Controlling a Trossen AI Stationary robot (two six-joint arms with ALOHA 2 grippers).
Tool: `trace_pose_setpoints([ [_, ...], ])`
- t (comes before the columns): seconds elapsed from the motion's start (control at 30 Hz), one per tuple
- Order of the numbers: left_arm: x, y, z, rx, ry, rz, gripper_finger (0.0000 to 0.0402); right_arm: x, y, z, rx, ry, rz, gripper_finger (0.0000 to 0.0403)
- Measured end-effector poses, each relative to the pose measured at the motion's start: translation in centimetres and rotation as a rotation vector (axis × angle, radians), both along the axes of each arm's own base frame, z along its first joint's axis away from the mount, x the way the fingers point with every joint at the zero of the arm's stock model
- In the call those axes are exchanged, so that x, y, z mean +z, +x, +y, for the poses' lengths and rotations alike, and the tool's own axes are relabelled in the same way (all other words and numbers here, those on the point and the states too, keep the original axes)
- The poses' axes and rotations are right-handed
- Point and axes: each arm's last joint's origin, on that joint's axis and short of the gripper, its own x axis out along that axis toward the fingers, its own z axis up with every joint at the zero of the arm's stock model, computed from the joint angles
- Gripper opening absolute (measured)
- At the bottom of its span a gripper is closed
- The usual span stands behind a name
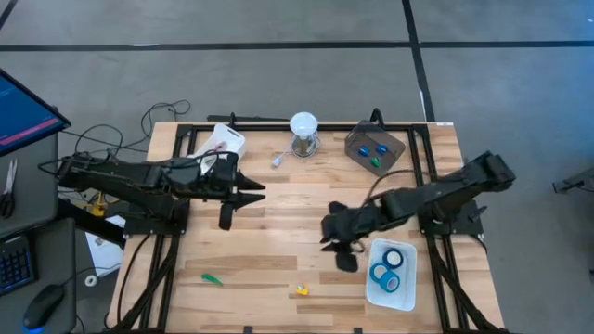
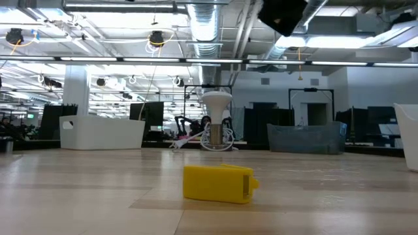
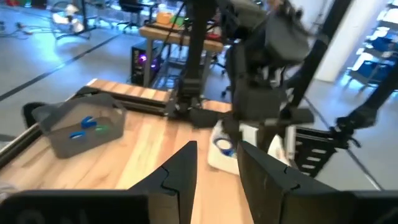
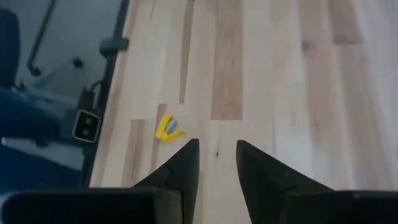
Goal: Pick and place Stapler, Stapler remover, tape
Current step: Put the yellow stapler into the black bin
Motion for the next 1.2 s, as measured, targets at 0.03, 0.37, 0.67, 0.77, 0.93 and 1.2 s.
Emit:
trace_pose_setpoints([
  [0.03, 0.1, -0.2, -0.2, -0.011, 0.001, -0.005, 0.0108, -0.3, 0.6, 0.6, 0.01, -0.008, 0.019, 0.0099],
  [0.37, 1.0, -1.6, -0.9, -0.064, -0.001, -0.054, 0.0108, -4.5, 3.9, 6.0, 0.102, -0.04, 0.128, 0.0102],
  [0.67, 1.1, -2.2, -0.9, -0.071, 0.001, -0.042, 0.0108, -8.5, 5.7, 9.1, 0.174, -0.024, 0.239, 0.0102],
  [0.77, 0.9, -2.2, -0.9, -0.071, 0.003, -0.025, 0.0108, -9.1, 6.5, 9.5, 0.175, -0.025, 0.242, 0.0102],
  [0.93, 0.8, -2.2, -0.9, -0.071, 0.005, -0.011, 0.0108, -10.0, 7.7, 9.6, 0.19, -0.054, 0.268, 0.0106],
  [1.2, 0.7, -2.3, -0.9, -0.07, -0.002, -0.004, 0.0108, -11.8, 7.7, 9.3, 0.132, -0.074, 0.396, 0.017],
])
